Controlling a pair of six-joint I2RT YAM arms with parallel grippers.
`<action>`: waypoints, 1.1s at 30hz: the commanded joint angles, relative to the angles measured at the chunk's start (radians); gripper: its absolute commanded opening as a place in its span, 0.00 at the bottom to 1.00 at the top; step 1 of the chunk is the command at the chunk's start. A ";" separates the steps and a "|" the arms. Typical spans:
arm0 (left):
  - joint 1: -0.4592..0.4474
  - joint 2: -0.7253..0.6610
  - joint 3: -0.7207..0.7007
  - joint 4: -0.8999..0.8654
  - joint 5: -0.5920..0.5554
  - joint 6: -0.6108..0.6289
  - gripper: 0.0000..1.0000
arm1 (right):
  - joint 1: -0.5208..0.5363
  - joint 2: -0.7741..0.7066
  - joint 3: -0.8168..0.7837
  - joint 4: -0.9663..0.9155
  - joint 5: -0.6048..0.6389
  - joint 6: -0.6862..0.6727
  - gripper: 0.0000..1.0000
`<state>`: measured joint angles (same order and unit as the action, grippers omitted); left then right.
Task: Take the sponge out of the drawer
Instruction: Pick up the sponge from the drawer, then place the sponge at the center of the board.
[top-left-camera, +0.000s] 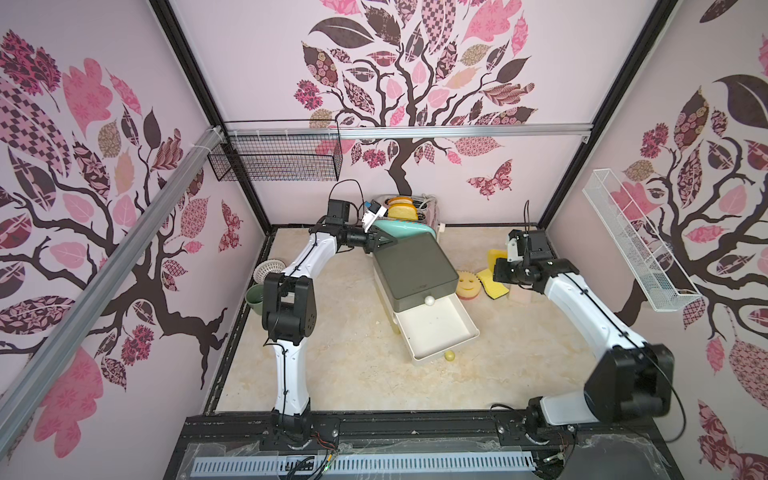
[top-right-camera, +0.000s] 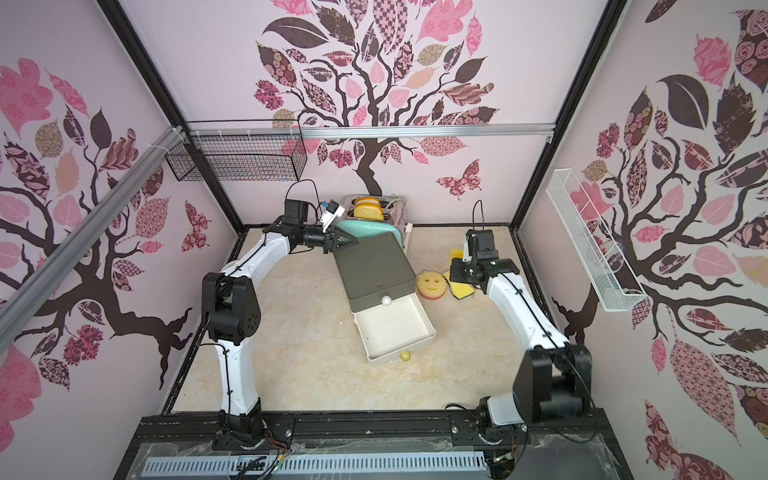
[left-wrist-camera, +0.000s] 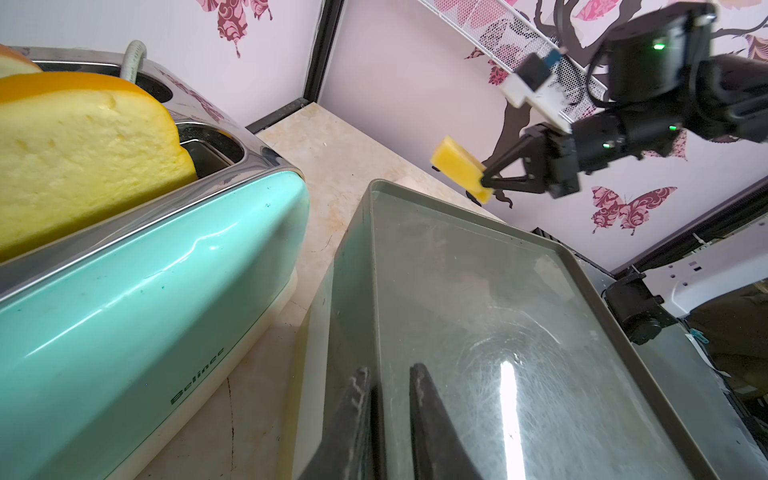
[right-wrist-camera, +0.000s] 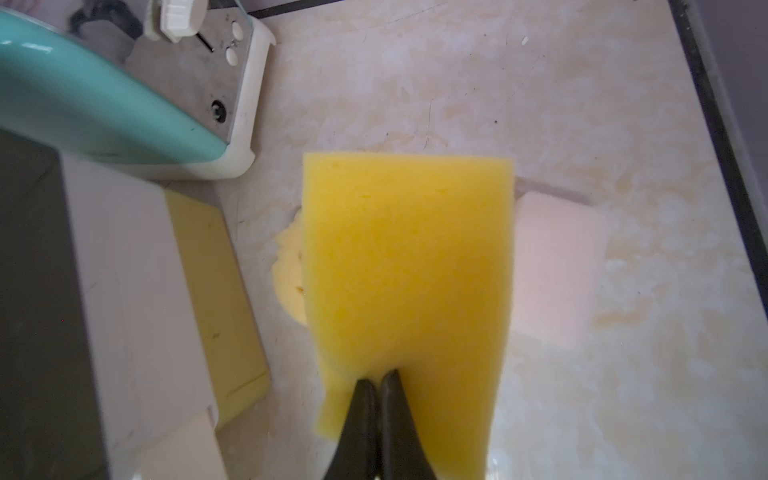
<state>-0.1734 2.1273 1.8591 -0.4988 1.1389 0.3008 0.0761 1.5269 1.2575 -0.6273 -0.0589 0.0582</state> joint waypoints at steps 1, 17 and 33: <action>0.025 0.074 -0.046 -0.083 -0.076 0.036 0.20 | -0.026 0.167 0.146 0.080 -0.065 -0.051 0.00; 0.039 0.073 -0.052 -0.089 -0.075 0.037 0.20 | -0.047 0.751 0.670 -0.017 -0.157 -0.087 0.00; 0.038 0.075 -0.046 -0.101 -0.081 0.044 0.20 | -0.032 0.701 0.685 -0.014 -0.149 -0.111 0.41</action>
<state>-0.1635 2.1273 1.8561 -0.5095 1.1542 0.2989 0.0364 2.3085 1.9205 -0.6453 -0.2146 -0.0360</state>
